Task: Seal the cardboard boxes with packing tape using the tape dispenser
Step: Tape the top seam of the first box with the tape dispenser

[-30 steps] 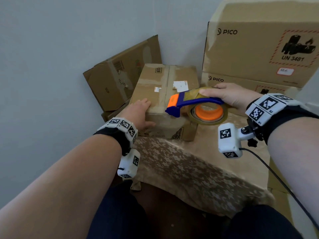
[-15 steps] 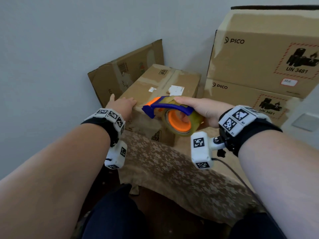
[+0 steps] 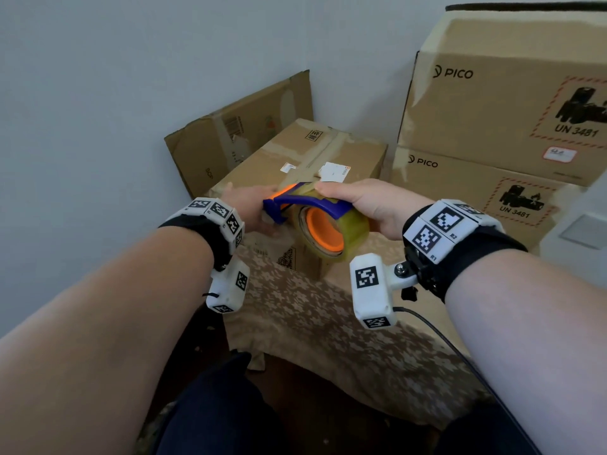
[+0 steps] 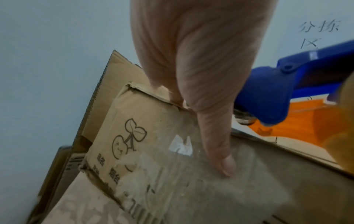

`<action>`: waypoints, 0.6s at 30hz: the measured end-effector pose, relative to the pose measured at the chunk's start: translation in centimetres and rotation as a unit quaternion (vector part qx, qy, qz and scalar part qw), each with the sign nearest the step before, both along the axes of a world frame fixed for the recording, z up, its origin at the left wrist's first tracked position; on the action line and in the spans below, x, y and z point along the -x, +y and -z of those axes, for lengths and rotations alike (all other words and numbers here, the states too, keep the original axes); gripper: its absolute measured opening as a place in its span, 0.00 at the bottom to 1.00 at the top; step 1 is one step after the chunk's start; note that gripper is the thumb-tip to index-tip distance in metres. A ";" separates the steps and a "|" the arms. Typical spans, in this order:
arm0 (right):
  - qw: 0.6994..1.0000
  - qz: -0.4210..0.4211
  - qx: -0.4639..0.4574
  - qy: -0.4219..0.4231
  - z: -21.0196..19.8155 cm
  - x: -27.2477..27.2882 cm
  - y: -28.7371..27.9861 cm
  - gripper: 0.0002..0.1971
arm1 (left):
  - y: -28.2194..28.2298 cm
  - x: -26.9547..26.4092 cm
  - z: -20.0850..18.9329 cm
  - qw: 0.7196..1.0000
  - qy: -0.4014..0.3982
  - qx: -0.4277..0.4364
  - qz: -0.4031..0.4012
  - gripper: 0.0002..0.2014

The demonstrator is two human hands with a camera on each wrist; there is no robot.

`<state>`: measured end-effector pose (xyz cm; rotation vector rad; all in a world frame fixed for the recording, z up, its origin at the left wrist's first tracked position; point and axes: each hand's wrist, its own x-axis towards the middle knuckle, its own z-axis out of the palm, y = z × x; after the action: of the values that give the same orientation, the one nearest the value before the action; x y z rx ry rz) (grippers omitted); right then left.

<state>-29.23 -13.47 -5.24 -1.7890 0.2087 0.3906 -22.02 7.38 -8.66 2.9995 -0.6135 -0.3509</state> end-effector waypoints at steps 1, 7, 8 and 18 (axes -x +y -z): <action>1.000 -0.001 -0.003 -0.005 0.0 0.0 0.1 0.22 | 0.0 0.1 -0.1 1.000 0.005 -0.016 0.009 0.38; 1.000 -0.007 0.006 -0.022 -0.4 0.0 0.1 0.21 | -0.5 0.4 -0.5 0.997 0.018 -0.076 0.018 0.50; 1.000 -0.007 0.007 -0.024 -0.4 0.1 0.1 0.21 | -0.5 0.3 -0.4 0.997 0.020 -0.076 0.017 0.51; 0.993 -0.048 0.090 -0.055 -1.2 0.5 -0.7 0.12 | -0.3 -0.7 0.9 0.996 0.018 -0.089 0.019 0.53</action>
<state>-29.72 -14.14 -4.08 -1.9983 0.0817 0.3488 -21.32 7.08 -9.53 3.1442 -0.6725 -0.4849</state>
